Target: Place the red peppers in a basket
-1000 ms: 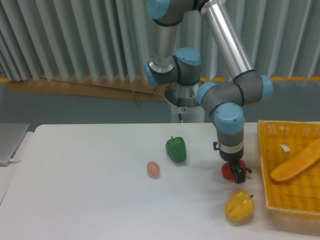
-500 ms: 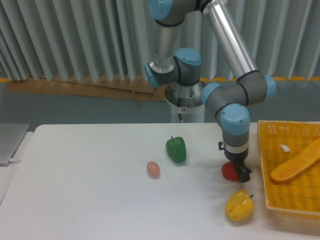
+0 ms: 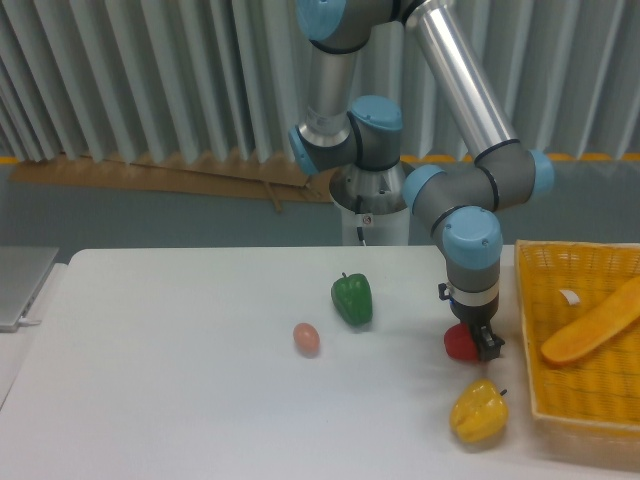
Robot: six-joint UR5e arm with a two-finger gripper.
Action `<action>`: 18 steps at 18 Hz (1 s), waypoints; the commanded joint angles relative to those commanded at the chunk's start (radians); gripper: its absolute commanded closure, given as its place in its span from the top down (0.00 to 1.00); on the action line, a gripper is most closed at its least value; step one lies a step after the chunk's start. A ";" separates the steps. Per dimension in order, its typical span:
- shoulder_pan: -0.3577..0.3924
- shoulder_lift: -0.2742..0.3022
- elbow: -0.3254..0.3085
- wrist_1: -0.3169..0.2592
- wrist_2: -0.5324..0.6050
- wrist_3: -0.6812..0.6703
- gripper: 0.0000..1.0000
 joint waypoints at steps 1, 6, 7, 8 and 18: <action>0.000 0.003 0.000 0.000 0.002 0.002 0.46; 0.003 0.031 0.003 -0.011 -0.008 0.002 0.47; 0.003 0.031 0.002 -0.012 -0.008 0.002 0.47; 0.002 0.034 0.000 -0.014 -0.008 0.002 0.47; 0.029 0.166 0.006 -0.158 -0.041 0.006 0.47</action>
